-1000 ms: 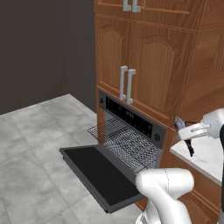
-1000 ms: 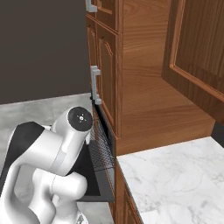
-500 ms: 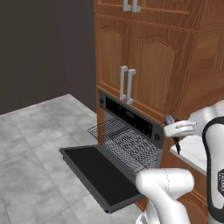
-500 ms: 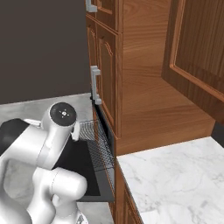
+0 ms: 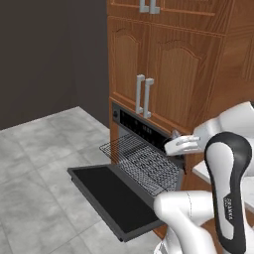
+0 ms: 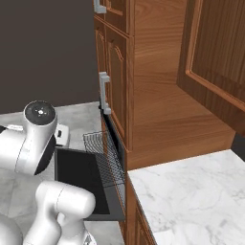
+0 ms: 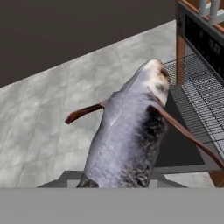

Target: Place the fish on the top rack of the oven, and slide the tray back inside. Close the oven door.

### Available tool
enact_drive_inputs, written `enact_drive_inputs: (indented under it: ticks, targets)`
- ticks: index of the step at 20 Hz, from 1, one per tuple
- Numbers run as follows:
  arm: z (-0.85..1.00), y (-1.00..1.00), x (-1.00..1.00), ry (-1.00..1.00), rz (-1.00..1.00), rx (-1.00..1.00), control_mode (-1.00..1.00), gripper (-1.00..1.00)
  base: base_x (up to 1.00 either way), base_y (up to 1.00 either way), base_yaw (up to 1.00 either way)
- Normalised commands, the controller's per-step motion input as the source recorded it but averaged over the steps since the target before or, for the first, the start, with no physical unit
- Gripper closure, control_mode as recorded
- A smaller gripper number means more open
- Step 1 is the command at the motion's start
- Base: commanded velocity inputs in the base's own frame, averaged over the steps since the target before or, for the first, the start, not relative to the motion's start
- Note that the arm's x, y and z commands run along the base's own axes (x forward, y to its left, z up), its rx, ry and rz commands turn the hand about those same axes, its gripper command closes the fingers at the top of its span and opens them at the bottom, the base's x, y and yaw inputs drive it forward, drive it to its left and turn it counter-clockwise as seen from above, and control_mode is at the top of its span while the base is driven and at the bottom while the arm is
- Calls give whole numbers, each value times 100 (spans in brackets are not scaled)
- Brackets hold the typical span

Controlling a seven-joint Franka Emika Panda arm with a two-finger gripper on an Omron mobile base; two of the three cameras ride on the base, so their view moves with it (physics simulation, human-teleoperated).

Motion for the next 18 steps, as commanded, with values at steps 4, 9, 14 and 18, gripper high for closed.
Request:
enact_drive_inputs:
  ticks: [4, 9, 14, 18]
  targets:
    - [-12, 16, 10, 9, -3, -11, -100, 100, 0, 0, 0]
    - [-27, 0, 22, 15, -3, -13, -100, 100, 0, 0, 0]
    - [-23, 0, 9, 1, 0, -21, -100, 100, 0, 0, 0]
    - [-39, 2, 2, -6, -1, -26, -100, 100, 0, 0, 0]
